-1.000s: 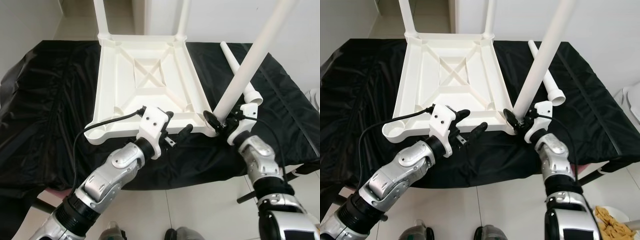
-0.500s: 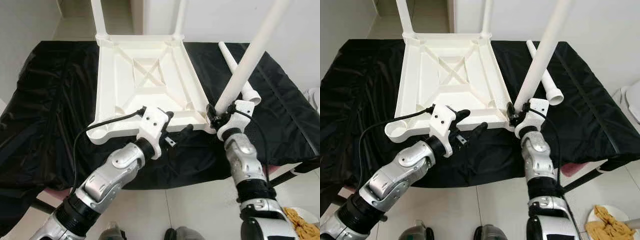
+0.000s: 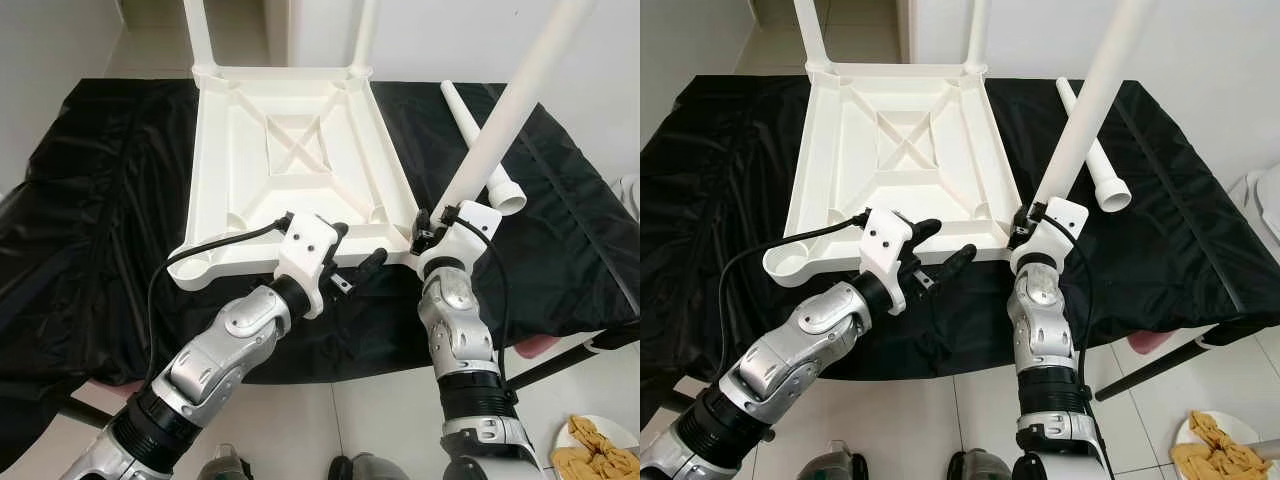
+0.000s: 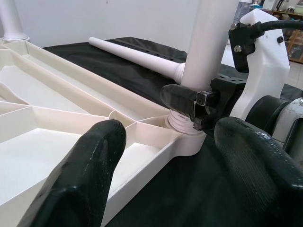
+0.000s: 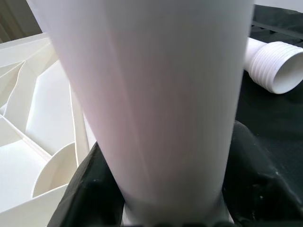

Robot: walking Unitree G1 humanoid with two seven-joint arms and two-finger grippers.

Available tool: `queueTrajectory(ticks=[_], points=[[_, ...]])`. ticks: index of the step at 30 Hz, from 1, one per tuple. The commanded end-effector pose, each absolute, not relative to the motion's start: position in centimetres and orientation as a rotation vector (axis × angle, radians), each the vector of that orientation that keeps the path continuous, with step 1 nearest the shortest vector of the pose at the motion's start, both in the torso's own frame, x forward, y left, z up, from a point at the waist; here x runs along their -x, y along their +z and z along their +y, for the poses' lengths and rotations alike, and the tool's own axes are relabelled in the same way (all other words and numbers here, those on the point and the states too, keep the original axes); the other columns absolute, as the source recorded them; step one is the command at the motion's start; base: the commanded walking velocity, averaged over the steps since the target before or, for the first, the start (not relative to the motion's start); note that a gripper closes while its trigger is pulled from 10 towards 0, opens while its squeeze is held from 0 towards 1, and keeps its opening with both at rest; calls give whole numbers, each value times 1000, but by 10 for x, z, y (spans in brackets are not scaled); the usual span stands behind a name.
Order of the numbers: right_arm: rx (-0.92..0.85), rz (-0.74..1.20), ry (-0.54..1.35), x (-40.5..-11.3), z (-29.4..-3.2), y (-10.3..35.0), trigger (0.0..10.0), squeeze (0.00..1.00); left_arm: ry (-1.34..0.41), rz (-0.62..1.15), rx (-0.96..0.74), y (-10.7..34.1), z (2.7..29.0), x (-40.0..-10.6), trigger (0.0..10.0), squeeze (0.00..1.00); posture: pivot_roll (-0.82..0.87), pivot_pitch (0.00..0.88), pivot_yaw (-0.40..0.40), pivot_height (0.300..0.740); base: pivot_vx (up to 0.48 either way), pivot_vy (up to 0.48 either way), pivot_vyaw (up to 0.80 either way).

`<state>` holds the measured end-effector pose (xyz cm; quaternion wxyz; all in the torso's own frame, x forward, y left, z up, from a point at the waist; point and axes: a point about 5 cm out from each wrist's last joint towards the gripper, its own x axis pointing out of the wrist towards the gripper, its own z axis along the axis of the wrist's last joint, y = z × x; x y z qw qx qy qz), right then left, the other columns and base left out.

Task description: Building children table

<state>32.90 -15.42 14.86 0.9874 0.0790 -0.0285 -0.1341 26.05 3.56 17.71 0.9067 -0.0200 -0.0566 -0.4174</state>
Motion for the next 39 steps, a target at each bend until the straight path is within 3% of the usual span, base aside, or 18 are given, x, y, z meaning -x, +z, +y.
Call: queueTrajectory(ticks=[1, 2, 3, 11, 12, 13, 22, 39], points=[[-179, 24, -262, -324, -156, 132, 10000, 843, -1090, -118, 29, 176, 28, -251, 10000, 0, 11, 79, -36, 740, 0, 0, 0], [-179, 24, -262, -324, -156, 132, 10000, 843, -1090, -118, 29, 176, 28, -251, 10000, 0, 11, 79, -36, 740, 0, 0, 0], [-207, 14, -208, -324, -155, 134, 10000, 1000, -1091, -118, 28, 176, 28, -251, 10000, 0, 11, 79, -36, 740, 0, 0, 0], [-169, -38, -169, -323, -159, 141, 10000, 1000, -1094, -118, 29, 175, 28, -250, 10000, 0, 8, 75, -39, 740, 0, 0, 0], [-158, -41, -118, -324, -159, 143, 10000, 86, -1095, -118, 30, 175, 27, -250, 10000, 0, 7, 73, -39, 740, 0, 0, 0], [-150, -41, -83, -325, -159, 143, 10000, 0, -1095, -119, 30, 175, 27, -250, 10000, 0, 7, 73, -39, 740, 0, 0, 0], [-15, -110, 238, -330, -178, 156, 10000, 0, -1100, -121, 27, 175, 26, -250, 10000, 0, 5, 60, -38, 740, 0, 0, 0], [102, -65, 518, -334, -214, 150, 10000, 0, -1095, -128, 21, 177, 27, -252, 10000, 0, 13, 55, -35, 740, 0, 0, 0]])
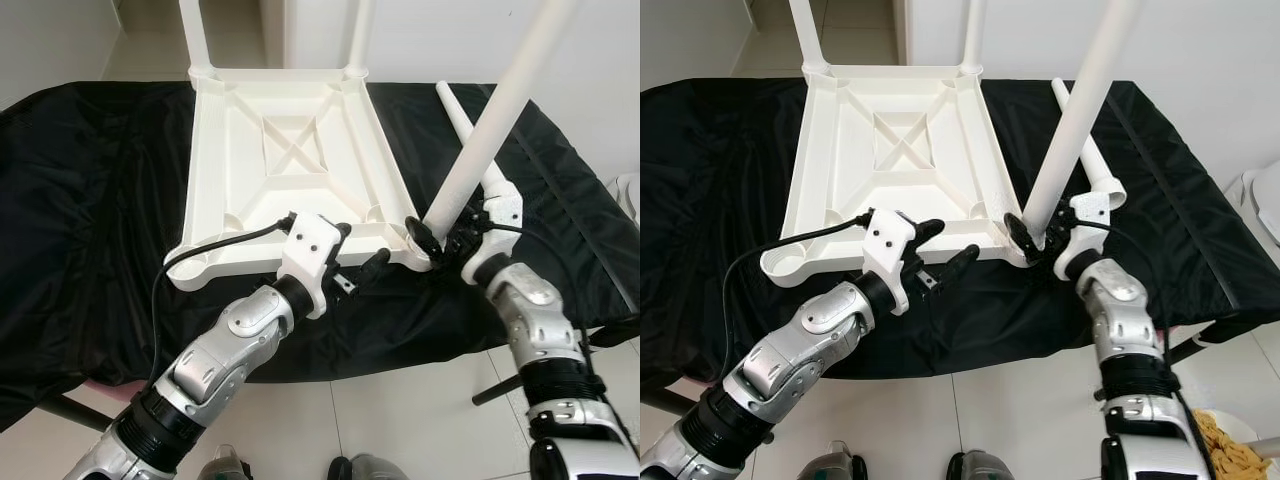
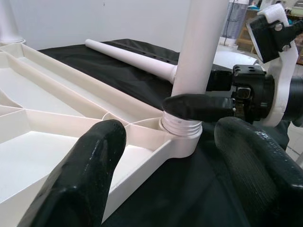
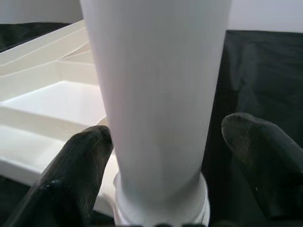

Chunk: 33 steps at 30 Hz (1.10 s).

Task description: Building children table

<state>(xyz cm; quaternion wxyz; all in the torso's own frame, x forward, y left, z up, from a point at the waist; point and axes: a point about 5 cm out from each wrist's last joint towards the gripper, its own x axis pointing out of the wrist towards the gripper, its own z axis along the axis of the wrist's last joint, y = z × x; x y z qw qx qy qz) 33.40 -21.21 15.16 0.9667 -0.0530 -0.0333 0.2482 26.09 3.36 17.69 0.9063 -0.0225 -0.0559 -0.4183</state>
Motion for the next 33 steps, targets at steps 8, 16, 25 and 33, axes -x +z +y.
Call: queueTrajectory(ticks=[8, 16, 25, 33], points=[[150, -39, 574, -339, -219, 143, 10000, 0, -1090, -126, 20, 177, 28, -253, 10000, 0, 15, 59, -32, 740, 0, 0, 0], [169, -54, 628, -341, -217, 143, 8235, 0, -1086, -126, 21, 178, 29, -253, 10000, 0, 21, 69, -30, 740, 0, 0, 0], [194, -71, 648, -345, -216, 146, 9843, 0, -1099, -117, 28, 177, 27, -251, 10000, 0, 14, 68, -28, 740, 0, 0, 0], [185, -58, 665, -345, -213, 142, 0, 0, -1109, -109, 31, 175, 25, -249, 10000, 0, 13, 73, -32, 740, 0, 0, 0]])
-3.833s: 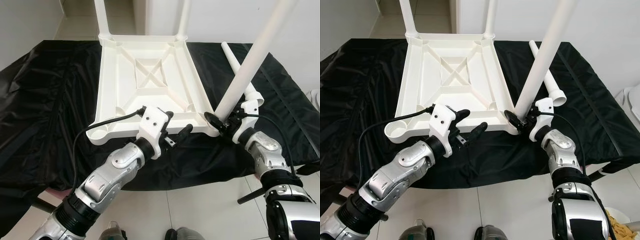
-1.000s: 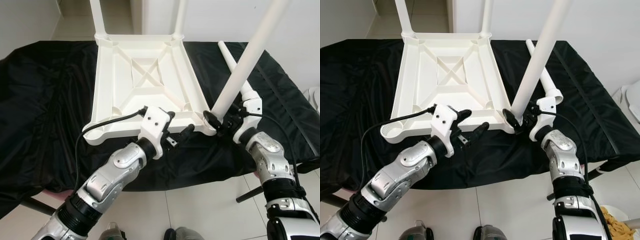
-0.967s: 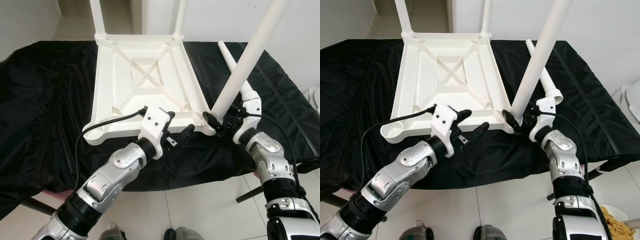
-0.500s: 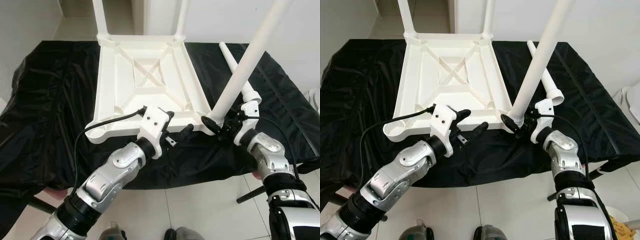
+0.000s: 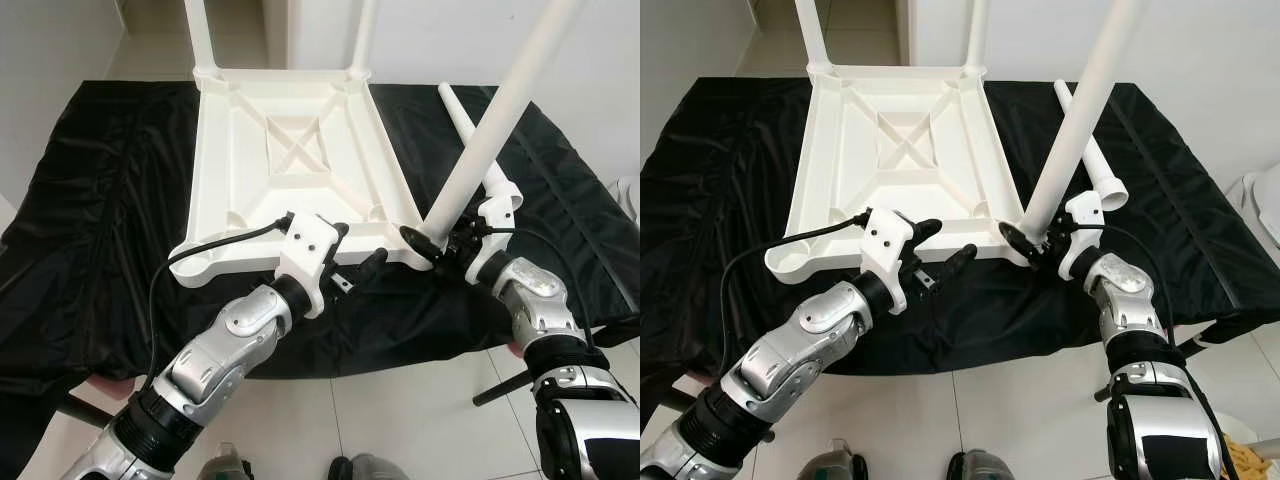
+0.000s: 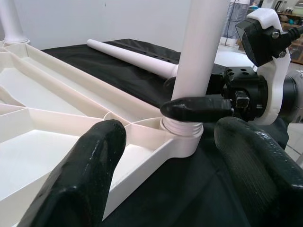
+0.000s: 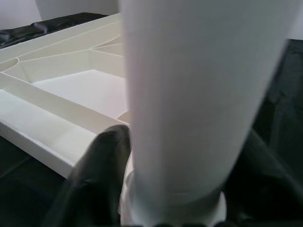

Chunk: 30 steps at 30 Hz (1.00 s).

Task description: Building children table

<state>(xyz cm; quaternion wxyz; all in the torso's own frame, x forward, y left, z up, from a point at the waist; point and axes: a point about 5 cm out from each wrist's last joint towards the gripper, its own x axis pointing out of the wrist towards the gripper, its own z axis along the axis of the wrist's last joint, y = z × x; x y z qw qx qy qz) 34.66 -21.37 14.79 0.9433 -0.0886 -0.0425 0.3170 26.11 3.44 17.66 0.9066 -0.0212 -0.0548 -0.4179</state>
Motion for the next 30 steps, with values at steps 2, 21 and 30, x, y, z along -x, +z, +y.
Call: queueTrajectory(ticks=[2, 21, 30], points=[[180, -54, 669, -344, -212, 140, 0, 0, -1110, -108, 31, 175, 25, -249, 10000, 0, 14, 73, -33, 740, 0, 0, 0], [-21, -171, 613, -331, -168, 137, 0, 0, -1107, -100, 28, 173, 27, -248, 10000, 0, 20, 77, -38, 740, 0, 0, 0], [-58, -156, 381, -323, -154, 131, 0, 0, -1115, -98, 26, 173, 26, -247, 10000, 0, 16, 74, -37, 740, 0, 0, 0]])
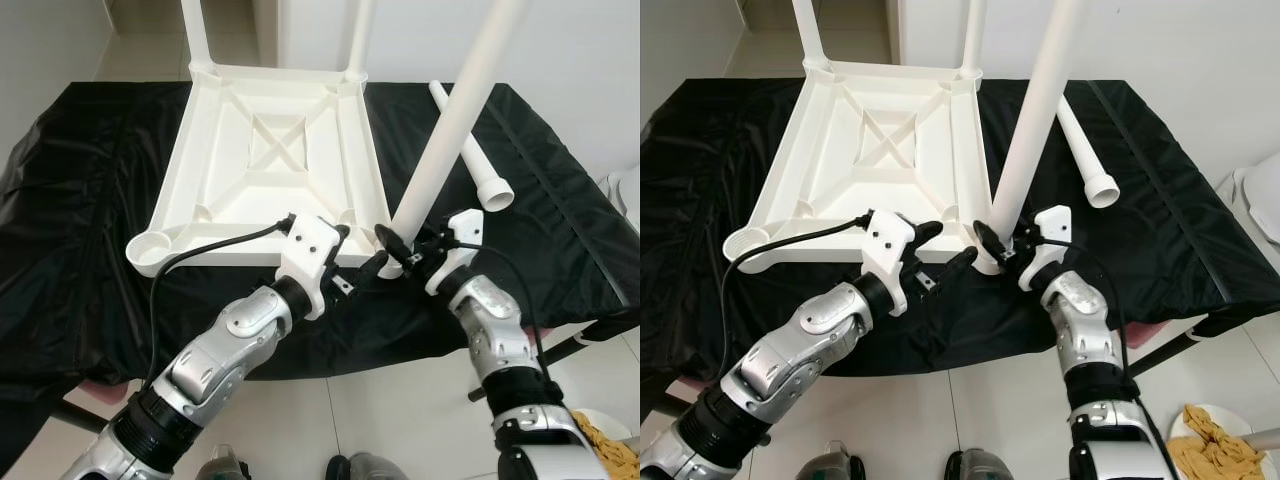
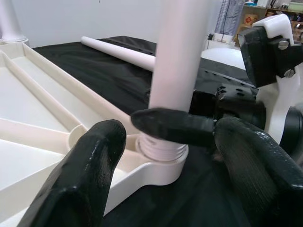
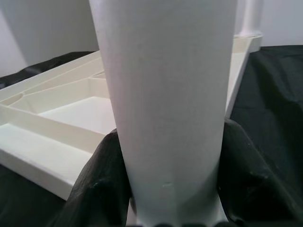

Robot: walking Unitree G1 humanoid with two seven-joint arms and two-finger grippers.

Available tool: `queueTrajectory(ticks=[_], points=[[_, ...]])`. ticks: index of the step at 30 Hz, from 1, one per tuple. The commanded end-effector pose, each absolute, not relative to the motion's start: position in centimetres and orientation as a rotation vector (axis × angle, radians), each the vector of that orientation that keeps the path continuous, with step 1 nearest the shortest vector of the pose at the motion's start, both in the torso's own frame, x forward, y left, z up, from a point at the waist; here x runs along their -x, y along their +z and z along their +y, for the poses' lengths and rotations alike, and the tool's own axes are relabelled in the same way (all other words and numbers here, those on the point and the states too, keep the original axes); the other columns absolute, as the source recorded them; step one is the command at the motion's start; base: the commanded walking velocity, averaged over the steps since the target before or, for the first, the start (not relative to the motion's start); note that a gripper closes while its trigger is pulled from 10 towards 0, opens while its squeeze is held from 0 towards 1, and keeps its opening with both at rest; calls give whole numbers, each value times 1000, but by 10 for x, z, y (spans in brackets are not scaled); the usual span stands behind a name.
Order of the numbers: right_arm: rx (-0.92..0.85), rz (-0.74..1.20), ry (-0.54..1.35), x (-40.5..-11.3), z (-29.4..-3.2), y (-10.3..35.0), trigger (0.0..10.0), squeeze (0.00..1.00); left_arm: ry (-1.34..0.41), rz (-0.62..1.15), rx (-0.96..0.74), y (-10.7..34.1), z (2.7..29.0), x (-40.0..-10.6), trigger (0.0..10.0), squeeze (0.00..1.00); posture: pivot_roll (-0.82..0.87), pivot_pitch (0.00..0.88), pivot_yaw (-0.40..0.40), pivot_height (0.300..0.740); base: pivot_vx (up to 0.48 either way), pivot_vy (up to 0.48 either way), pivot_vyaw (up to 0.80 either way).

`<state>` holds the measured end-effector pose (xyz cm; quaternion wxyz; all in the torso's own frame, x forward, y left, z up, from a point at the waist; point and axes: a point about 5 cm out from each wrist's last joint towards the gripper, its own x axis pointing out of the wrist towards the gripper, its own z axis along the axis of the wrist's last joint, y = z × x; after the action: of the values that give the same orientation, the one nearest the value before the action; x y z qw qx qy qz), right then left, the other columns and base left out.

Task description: Building children table

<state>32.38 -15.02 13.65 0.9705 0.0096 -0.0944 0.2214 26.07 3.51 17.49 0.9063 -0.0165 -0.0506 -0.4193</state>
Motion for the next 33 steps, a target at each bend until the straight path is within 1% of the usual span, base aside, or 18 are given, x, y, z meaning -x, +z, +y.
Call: queueTrajectory(ticks=[1, 2, 5, 8, 11, 13, 14, 16, 17, 18, 19, 20, 22, 25, 30, 31, 32, 33], points=[[-62, -154, 351, -322, -153, 131, 0, 0, -1116, -98, 26, 173, 26, -247, 10000, 0, 16, 74, -37, 740, 0, 0, 0], [-85, -132, 273, -321, -154, 129, 0, 0, -1119, -96, 27, 173, 26, -246, 10000, 0, 15, 75, -35, 740, 0, 0, 0], [-90, -124, 254, -320, -154, 129, 0, 0, -1120, -96, 27, 172, 26, -246, 10000, 0, 15, 75, -35, 740, 0, 0, 0], [-105, -113, 153, -317, -156, 127, 0, 0, -1122, -95, 26, 172, 26, -246, 10000, 0, 18, 74, -36, 740, 0, 0, 0], [-113, -111, 132, -316, -156, 127, 0, 0, -1122, -95, 26, 172, 26, -246, 10000, 0, 18, 74, -36, 740, 0, 0, 0], [-113, -113, 23, -310, -157, 128, 0, 0, -1124, -92, 27, 172, 26, -245, 10000, 0, 17, 70, -34, 740, 0, 0, 0], [-113, -113, 23, -310, -157, 128, 0, 0, -1124, -92, 27, 172, 26, -245, 10000, 0, 17, 70, -34, 740, 0, 0, 0], [-94, -121, -71, -305, -158, 130, 0, 0, -1129, -91, 28, 171, 25, -244, 10000, 0, 12, 67, -32, 740, 0, 0, 0], [-94, -121, -71, -305, -158, 130, 0, 0, -1129, -91, 28, 171, 25, -244, 10000, 0, 12, 67, -32, 740, 0, 0, 0], [-89, -123, -116, -304, -159, 132, 0, 0, -1131, -91, 27, 172, 25, -245, 10000, 0, 12, 67, -32, 740, 0, 0, 0], [-90, -114, -171, -301, -159, 132, 0, 0, -1133, -92, 26, 172, 24, -245, 10000, 0, 11, 64, -33, 740, 0, 0, 0], [-90, -114, -171, -301, -159, 132, 0, 0, -1133, -92, 26, 172, 24, -245, 10000, 0, 11, 64, -33, 740, 0, 0, 0], [-105, -81, -253, -295, -158, 128, 0, 0, -1136, -94, 24, 172, 24, -245, 10000, 0, 10, 64, -33, 740, 0, 0, 0], [-106, -60, -232, -294, -153, 126, 0, 0, -1136, -95, 24, 172, 24, -245, 10000, 0, 10, 65, -35, 740, 0, 0, 0], [-101, -52, -234, -295, -153, 126, 0, 0, -1135, -96, 24, 172, 24, -245, 10000, 0, 12, 66, -37, 740, 0, 0, 0], [-100, -49, -240, -294, -153, 127, 3529, 0, -1134, -96, 25, 172, 24, -245, 10000, 0, 12, 66, -37, 740, 0, 0, 0], [-105, -53, -218, -295, -151, 128, 10000, 0, -1131, -97, 26, 172, 24, -245, 10000, 0, 12, 68, -39, 740, 0, 0, 0], [-105, -53, -218, -295, -151, 128, 10000, 0, -1131, -97, 26, 172, 24, -245, 10000, 0, 12, 68, -39, 740, 0, 0, 0]])
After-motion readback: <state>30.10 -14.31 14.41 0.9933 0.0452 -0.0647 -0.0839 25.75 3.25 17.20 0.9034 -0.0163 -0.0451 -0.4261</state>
